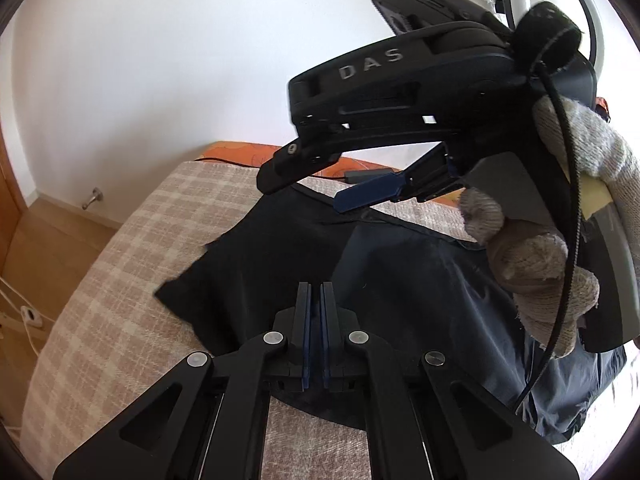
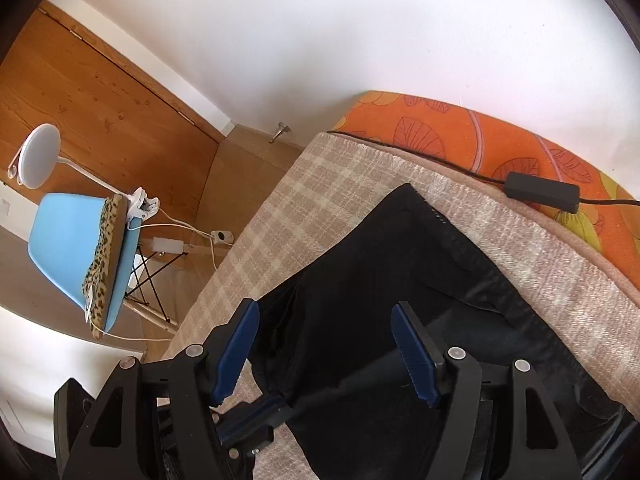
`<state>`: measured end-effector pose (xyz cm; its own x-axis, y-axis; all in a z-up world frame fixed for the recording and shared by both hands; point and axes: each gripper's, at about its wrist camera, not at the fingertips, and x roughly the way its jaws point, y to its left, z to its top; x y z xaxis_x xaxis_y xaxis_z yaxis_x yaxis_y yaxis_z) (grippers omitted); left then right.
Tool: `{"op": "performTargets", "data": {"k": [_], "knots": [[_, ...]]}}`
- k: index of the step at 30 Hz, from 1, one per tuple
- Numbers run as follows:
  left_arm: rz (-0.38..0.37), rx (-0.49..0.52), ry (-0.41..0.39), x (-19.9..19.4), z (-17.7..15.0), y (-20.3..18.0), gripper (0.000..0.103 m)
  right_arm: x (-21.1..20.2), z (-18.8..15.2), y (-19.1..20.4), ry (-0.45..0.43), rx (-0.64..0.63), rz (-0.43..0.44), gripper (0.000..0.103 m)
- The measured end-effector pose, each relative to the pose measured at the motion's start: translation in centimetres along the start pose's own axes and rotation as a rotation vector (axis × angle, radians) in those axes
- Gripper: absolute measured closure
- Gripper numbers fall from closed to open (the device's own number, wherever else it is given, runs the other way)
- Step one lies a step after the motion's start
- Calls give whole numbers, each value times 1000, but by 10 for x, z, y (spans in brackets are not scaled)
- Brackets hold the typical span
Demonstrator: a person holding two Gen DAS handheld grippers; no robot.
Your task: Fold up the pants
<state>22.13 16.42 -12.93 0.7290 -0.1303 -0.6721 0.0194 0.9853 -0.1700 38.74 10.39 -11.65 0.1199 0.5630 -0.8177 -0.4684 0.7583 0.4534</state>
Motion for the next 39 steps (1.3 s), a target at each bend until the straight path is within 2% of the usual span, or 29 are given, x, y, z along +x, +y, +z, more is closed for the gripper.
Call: {"op": "performTargets", "data": {"k": [3, 5, 7, 8, 9, 10, 13, 15, 19, 20, 21, 22, 23, 29, 35, 36, 37, 39], "knots": [[29, -7, -7, -4, -1, 8, 100, 16, 1, 6, 2, -15, -64, 32], [30, -41, 21, -6, -1, 23, 99, 20, 0, 4, 2, -14, -85, 32], [35, -97, 57, -5, 0, 42, 85, 19, -1, -2, -2, -4, -106, 32], [39, -133, 71, -3, 1, 53, 62, 18, -2, -5, -4, -6, -119, 32], [44, -172, 85, 0, 0, 64, 45, 16, -4, -8, -14, -7, -137, 32], [34, -204, 97, 4, 2, 72, 44, 12, -5, -10, -23, -6, -150, 32], [-5, -259, 165, 22, 6, 82, 44, 3, -7, -20, -31, 8, -150, 32], [7, -269, 212, 37, 5, 81, 44, -3, -7, -26, -35, 12, -157, 32], [54, -239, 176, 44, 4, 71, 47, -10, -7, -33, -39, 30, -149, 32], [57, -240, 165, 43, 3, 71, 70, -10, -6, -34, -39, 31, -145, 32], [21, -252, 160, 41, 2, 71, 87, -10, -5, -33, -39, 33, -139, 32], [-16, -271, 152, 40, 2, 73, 89, -9, -4, -31, -39, 37, -128, 32], [-18, -265, 138, 37, 2, 71, 92, -8, -3, -29, -38, 39, -118, 32], [-28, -131, 81, 26, 5, 41, 94, 15, 9, -8, -4, 35, -69, 32], [-20, -21, 74, 20, 3, 18, 94, 43, 15, -8, 42, 83, -87, 33], [-16, -12, 76, 20, 3, 16, 94, 48, 14, -10, 57, 84, -94, 47], [-15, -6, 78, 20, 3, 16, 94, 52, 12, -11, 72, 85, -99, 69], [9, 12, 91, 21, 1, 14, 93, 54, 7, -16, 66, 103, -95, 78]]}}
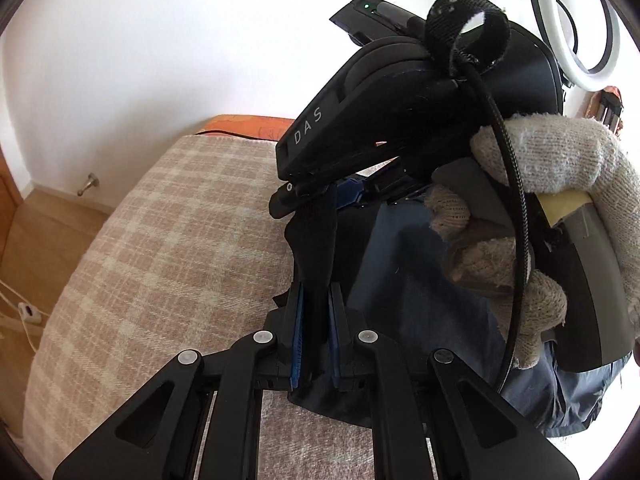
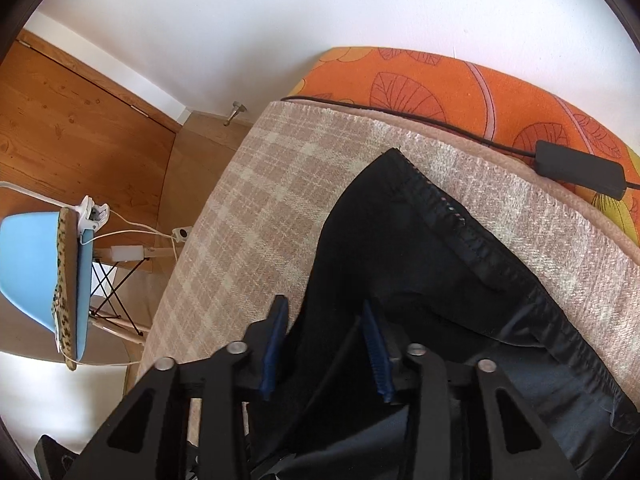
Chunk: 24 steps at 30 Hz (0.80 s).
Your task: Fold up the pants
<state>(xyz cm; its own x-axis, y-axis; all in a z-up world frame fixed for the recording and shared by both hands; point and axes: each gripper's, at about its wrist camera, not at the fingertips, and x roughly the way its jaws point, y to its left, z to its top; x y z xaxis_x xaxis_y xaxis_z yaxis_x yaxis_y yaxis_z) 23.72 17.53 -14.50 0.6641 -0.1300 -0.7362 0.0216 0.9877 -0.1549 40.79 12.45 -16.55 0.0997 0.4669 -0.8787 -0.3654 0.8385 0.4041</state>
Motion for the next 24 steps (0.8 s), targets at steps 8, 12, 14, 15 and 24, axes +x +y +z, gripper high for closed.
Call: {"op": "performTargets", "data": {"k": [8, 12, 14, 15, 24], "knots": [[99, -39, 41, 6, -6, 3, 39, -25, -7, -11, -64, 10, 21, 101], [-8, -135, 22, -2, 1, 8, 95, -46, -14, -8, -100, -15, 26, 102], [-25, -123, -7, -11, 4, -1, 98, -61, -20, -6, -128, -33, 8, 102], [-37, -104, -15, -17, 5, -8, 99, -69, -23, -7, -142, -36, 5, 102], [-155, 44, -43, -71, 14, -101, 100, -174, -69, -30, -256, -75, -54, 102]]}}
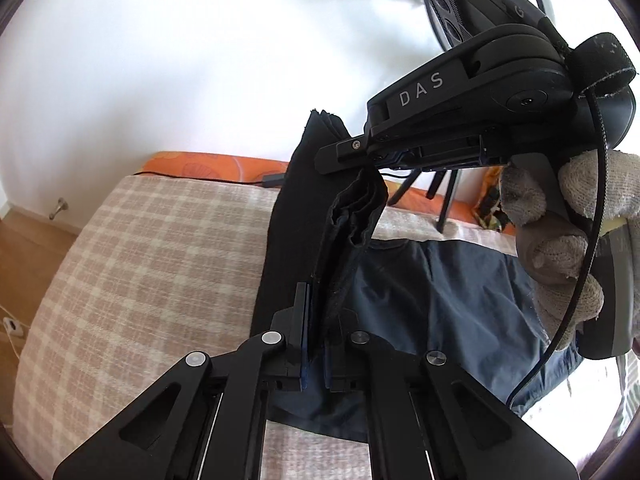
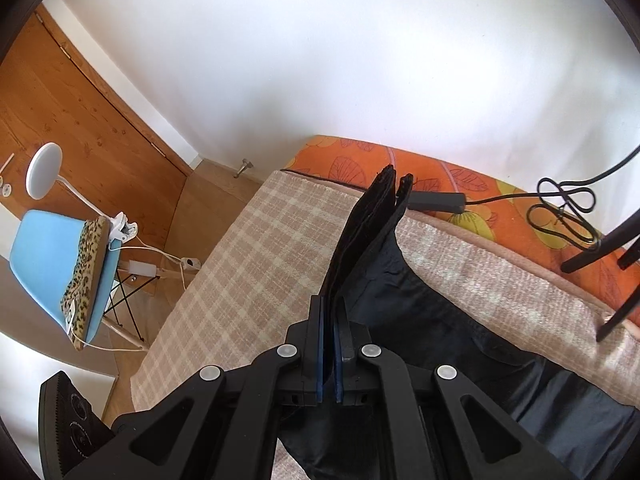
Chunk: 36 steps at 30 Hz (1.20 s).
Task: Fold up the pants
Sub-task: 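Fold the held edge over the trousers and release both tools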
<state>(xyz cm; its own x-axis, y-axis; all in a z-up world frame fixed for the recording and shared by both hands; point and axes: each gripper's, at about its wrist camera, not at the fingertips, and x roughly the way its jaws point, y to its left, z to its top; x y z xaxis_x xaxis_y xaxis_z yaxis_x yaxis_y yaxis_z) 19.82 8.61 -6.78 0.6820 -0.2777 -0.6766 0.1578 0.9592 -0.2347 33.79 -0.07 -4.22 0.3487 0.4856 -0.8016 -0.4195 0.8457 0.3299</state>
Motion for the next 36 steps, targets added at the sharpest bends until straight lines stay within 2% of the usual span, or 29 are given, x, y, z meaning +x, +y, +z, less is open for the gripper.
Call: {"op": "performTargets", "data": {"k": [6, 11, 16, 19, 21, 22, 24, 27, 29, 32, 36], "knots": [[-110, 73, 21, -10, -1, -86, 100, -71, -35, -49, -46, 14, -71, 102], [-186, 131, 52, -1, -13, -156, 100, -119, -77, -104, -65, 50, -135, 102], [-275, 191, 140, 11, -33, -217, 99, -146, -130, -171, -56, 133, -171, 102], [-303, 217, 223, 7, -51, -239, 89, -148, -160, -203, -45, 183, -182, 102], [-305, 220, 230, -5, -59, -238, 71, -147, -177, -219, -42, 202, -190, 102], [-301, 216, 220, -12, -62, -232, 68, -147, -186, -225, -39, 209, -198, 102], [-270, 196, 193, -20, -63, -214, 67, -148, -201, -237, -38, 234, -195, 102], [-169, 160, 145, -20, -60, -179, 67, -154, -218, -251, -47, 268, -186, 102], [-95, 133, 143, -10, -57, -158, 67, -158, -224, -258, -60, 288, -196, 102], [-62, 78, 160, 6, -56, -135, 67, -169, -230, -270, -83, 313, -210, 102], [-28, 111, 170, 24, -60, -132, 67, -180, -239, -282, -99, 324, -240, 102]]}}
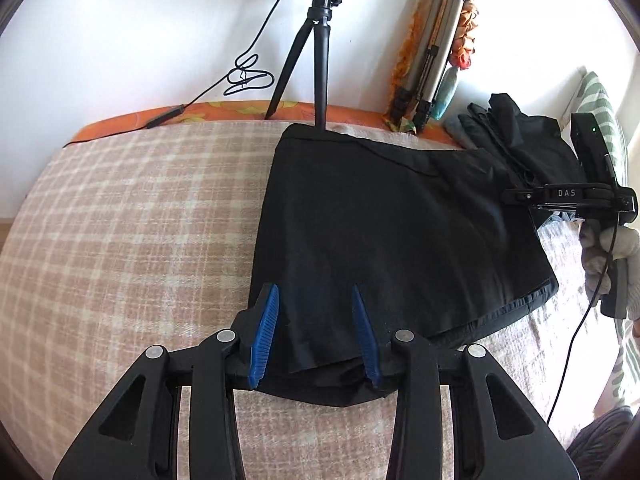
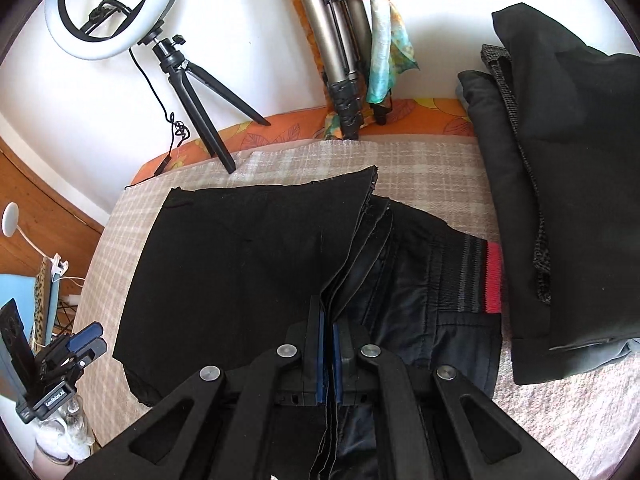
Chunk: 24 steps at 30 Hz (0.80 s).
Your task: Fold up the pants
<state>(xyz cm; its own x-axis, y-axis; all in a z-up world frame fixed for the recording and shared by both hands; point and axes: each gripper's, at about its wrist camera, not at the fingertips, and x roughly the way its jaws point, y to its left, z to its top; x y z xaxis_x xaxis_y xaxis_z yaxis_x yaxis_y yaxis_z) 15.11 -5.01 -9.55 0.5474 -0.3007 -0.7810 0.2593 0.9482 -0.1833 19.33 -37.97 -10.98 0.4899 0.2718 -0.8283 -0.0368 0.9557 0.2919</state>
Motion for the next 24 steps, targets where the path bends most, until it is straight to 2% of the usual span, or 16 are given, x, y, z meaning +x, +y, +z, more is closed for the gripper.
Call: {"op": "performTargets", "data": {"k": [4, 8, 10, 16, 17, 19, 21, 24], "knots": [[-27, -35, -11, 1, 7, 5, 67, -1, -10, -13, 14, 16, -54, 102], [-46, -8, -36, -3, 13, -3, 67, -3, -21, -17, -1, -31, -136, 102], [-56, 23, -32, 4, 14, -11, 67, 1, -22, -24, 10, -4, -139, 102], [-48, 36, 85, 44, -4, -14, 67, 5, -20, -35, 36, 15, -172, 99], [-46, 37, 90, 46, -7, -13, 67, 3, -19, -35, 30, 9, -176, 98], [-39, 59, 78, 44, -10, -15, 67, -9, -19, -34, -1, 0, -210, 83], [-40, 65, 79, 42, -11, -15, 67, -26, -21, -33, -57, 1, -213, 81], [-47, 57, 82, 42, -11, -14, 67, -45, -21, -20, -125, -42, -166, 81]]}}
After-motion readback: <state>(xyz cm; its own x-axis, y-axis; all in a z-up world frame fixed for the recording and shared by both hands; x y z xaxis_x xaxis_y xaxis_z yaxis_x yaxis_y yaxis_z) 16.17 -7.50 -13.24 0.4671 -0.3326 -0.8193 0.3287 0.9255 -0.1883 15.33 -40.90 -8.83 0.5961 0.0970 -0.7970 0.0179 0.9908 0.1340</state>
